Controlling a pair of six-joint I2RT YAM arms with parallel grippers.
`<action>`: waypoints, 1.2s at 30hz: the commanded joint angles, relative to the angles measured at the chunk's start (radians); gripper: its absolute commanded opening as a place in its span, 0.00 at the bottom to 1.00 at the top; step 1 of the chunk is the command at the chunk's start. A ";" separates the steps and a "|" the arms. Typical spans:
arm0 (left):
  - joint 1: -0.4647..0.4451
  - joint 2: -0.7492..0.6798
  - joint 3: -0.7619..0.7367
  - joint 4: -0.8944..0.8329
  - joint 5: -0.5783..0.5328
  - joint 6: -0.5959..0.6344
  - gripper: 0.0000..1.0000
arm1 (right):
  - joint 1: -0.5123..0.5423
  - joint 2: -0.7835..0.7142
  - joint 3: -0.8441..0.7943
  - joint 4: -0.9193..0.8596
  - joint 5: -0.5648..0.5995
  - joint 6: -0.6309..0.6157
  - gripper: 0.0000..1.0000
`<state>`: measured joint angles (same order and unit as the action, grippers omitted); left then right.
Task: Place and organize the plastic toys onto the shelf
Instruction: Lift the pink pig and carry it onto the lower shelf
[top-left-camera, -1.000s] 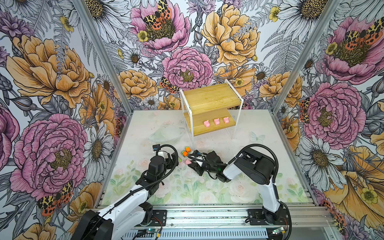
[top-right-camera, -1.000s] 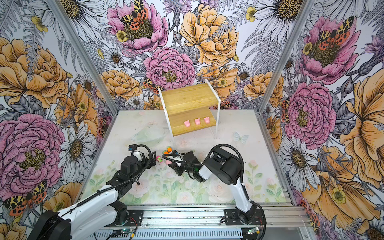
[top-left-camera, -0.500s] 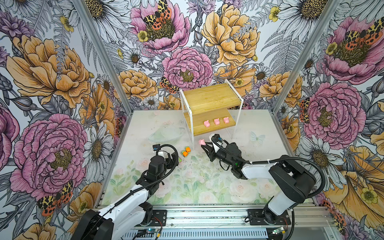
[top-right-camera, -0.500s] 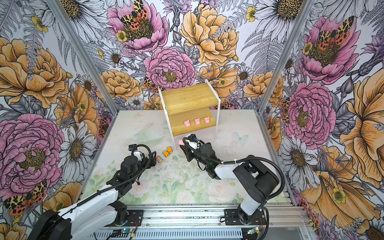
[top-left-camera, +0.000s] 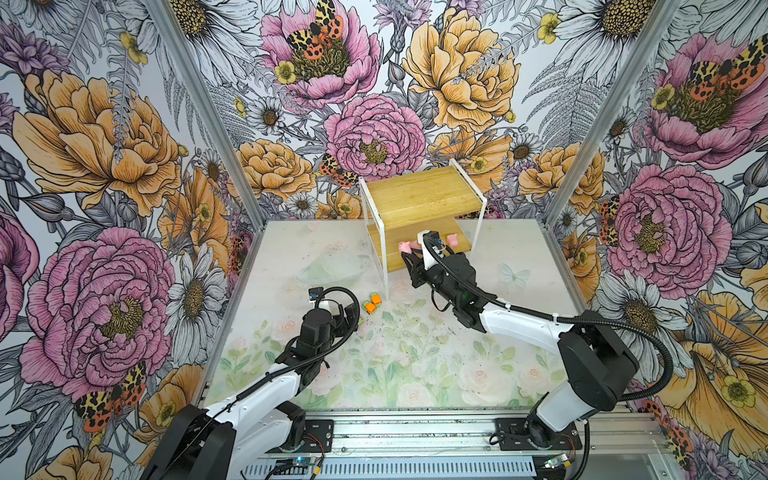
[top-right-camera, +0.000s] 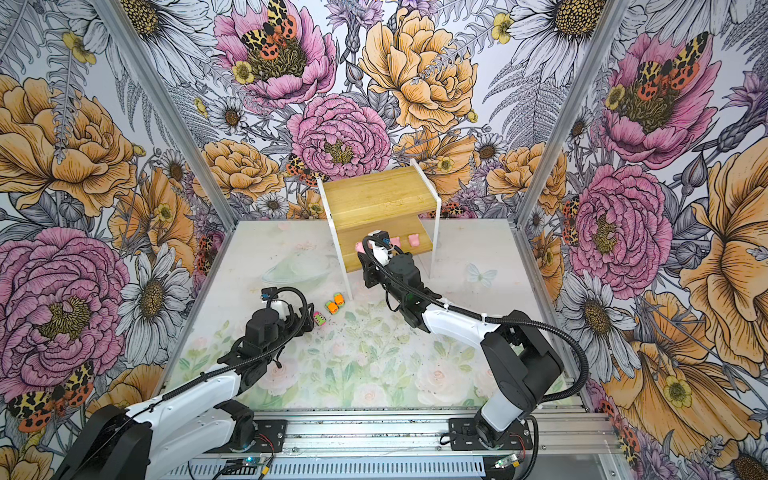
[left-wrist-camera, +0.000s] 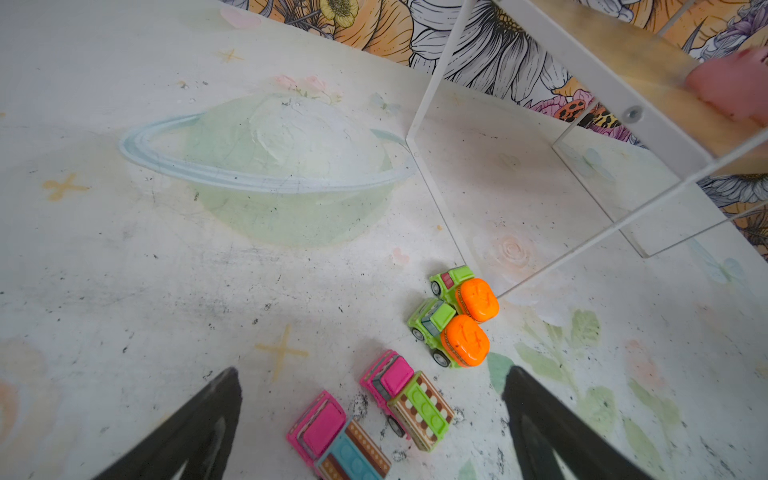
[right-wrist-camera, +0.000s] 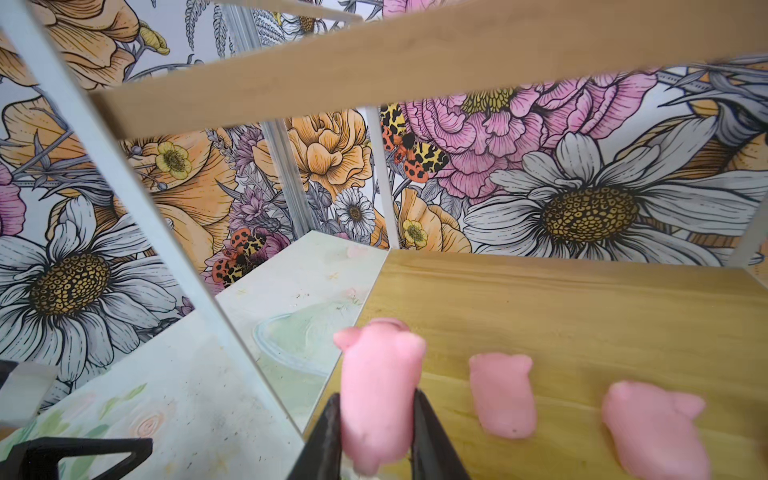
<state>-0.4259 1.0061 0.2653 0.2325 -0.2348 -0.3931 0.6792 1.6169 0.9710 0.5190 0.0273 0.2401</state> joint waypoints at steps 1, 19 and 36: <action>0.013 -0.004 0.018 0.021 0.019 0.020 0.99 | 0.000 0.047 0.061 -0.080 0.044 0.036 0.28; 0.022 -0.029 0.003 0.013 0.052 0.025 0.99 | 0.034 0.185 0.191 -0.146 0.086 0.075 0.28; 0.026 -0.037 0.000 0.012 0.052 0.020 0.99 | 0.036 0.226 0.222 -0.175 0.100 0.077 0.41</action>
<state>-0.4091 0.9871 0.2653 0.2333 -0.1970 -0.3862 0.7086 1.8229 1.1660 0.3477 0.1120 0.3069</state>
